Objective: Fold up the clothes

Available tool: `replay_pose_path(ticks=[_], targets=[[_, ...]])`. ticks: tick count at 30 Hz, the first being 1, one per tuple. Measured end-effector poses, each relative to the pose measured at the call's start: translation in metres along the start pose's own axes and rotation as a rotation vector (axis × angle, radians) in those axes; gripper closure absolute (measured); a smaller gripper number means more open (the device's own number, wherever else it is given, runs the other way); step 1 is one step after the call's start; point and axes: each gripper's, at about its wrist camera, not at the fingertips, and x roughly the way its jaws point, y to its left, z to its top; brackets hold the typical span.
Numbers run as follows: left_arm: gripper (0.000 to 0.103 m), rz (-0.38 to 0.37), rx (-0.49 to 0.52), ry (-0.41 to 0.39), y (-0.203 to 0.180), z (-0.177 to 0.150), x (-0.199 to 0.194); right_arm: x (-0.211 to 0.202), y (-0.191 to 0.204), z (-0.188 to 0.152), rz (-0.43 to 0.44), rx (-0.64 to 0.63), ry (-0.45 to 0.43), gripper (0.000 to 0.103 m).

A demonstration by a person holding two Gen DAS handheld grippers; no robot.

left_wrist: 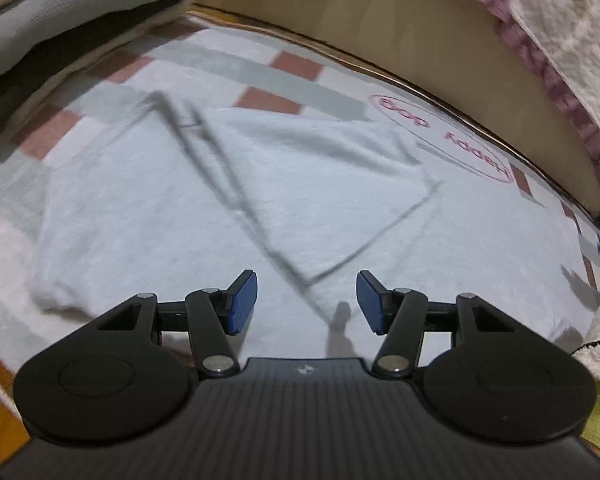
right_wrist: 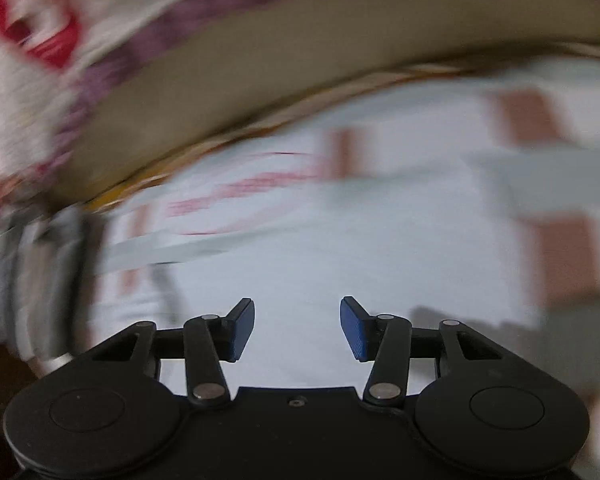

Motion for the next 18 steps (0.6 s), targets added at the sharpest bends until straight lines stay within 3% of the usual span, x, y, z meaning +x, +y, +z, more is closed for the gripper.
replay_pose_path(ticks=[1, 9, 13, 15, 18], targets=[[0.049, 0.003, 0.022, 0.001, -0.007, 0.0, 0.002, -0.007, -0.019, -0.009, -0.04, 0.032, -0.008, 0.05], [0.049, 0.002, 0.146, 0.021, -0.042, -0.008, -0.002, -0.028, -0.089, -0.072, -0.052, 0.215, 0.031, 0.05], [0.049, -0.029, 0.102, 0.073, -0.044, -0.014, -0.001, -0.038, -0.123, -0.103, -0.058, 0.306, 0.049, 0.048], [0.049, -0.082, 0.011, 0.107, -0.035, -0.015, 0.002, -0.032, -0.125, -0.107, -0.049, 0.344, 0.024, 0.047], [0.049, -0.101, -0.059, 0.118, -0.027, -0.017, 0.001, -0.023, -0.13, -0.112, -0.014, 0.396, -0.032, 0.046]])
